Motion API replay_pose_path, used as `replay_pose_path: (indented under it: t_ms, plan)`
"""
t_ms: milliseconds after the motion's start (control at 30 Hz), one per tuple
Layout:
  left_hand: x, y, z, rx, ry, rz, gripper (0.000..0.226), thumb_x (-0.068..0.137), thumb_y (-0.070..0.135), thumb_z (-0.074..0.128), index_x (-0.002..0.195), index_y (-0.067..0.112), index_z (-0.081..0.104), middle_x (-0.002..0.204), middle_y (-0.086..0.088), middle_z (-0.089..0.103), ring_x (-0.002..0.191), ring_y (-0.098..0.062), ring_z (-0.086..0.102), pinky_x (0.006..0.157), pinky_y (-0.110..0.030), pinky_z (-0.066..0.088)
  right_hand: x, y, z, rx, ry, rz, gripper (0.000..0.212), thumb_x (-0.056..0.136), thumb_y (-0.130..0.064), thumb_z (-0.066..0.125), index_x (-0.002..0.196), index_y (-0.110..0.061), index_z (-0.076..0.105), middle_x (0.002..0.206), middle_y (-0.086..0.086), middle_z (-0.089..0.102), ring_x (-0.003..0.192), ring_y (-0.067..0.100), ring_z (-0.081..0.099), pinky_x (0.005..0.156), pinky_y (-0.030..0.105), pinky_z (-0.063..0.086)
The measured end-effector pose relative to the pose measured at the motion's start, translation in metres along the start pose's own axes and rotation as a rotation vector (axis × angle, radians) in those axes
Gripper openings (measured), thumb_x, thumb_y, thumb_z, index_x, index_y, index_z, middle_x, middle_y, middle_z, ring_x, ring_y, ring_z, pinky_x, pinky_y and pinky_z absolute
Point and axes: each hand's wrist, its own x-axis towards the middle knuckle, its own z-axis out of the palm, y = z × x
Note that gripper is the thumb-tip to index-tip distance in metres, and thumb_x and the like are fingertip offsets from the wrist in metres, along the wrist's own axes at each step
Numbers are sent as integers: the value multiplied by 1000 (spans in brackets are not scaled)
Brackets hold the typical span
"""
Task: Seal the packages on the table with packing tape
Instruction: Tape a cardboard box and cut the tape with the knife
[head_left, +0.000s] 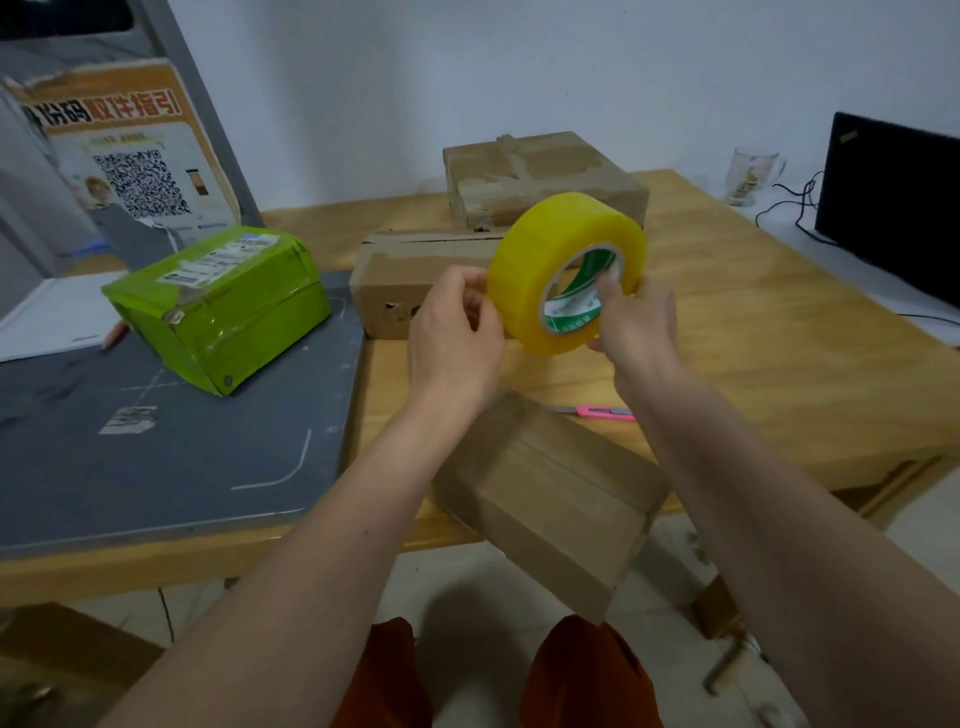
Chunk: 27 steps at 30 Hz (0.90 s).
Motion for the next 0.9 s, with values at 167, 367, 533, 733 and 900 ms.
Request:
replay_pose_path:
  t_ms: [167, 367, 533, 733, 900]
  plan:
    - [-21, 13, -10, -400, -8, -451, 17, 96, 10, 48, 93, 22, 60, 91, -4, 65, 83, -19, 63, 75, -33, 57, -22, -1, -8, -8, -36, -66, 26, 98, -38, 51, 114, -18, 56, 122, 7, 56, 109, 27, 57, 93, 50, 51]
    - [-23, 19, -32, -1203, -314, -1047, 6, 94, 3, 52, 90, 0, 55, 76, -10, 53, 70, -15, 54, 57, -26, 56, -40, -6, -22, -49, 44, -204, 9, 100, -30, 50, 104, -22, 49, 120, 9, 53, 105, 28, 57, 90, 52, 51]
    - [-43, 31, -39, -1345, -354, -1116, 8, 94, 5, 58, 91, -2, 61, 79, -11, 59, 74, -14, 57, 61, -28, 58, -52, -14, -33, -54, 133, -351, 10, 99, -28, 51, 104, -20, 50, 108, 3, 48, 80, 4, 48, 64, 17, 37]
    - [-52, 46, -45, -1358, -165, -1142, 28, 97, 1, 52, 125, -1, 56, 126, -27, 55, 116, -41, 58, 86, -51, 55, -86, -31, -41, -43, 151, -568, 23, 90, -24, 61, 111, -18, 56, 104, -7, 38, 82, -5, 44, 71, 3, 34]
    - [-50, 45, -53, -1626, -164, -1042, 37, 105, 13, 35, 132, -8, 50, 127, -33, 55, 118, -50, 50, 95, -61, 40, -111, -42, -38, -128, 35, -757, 42, 78, -23, 72, 119, -20, 63, 108, 1, 46, 99, 18, 54, 85, 30, 47]
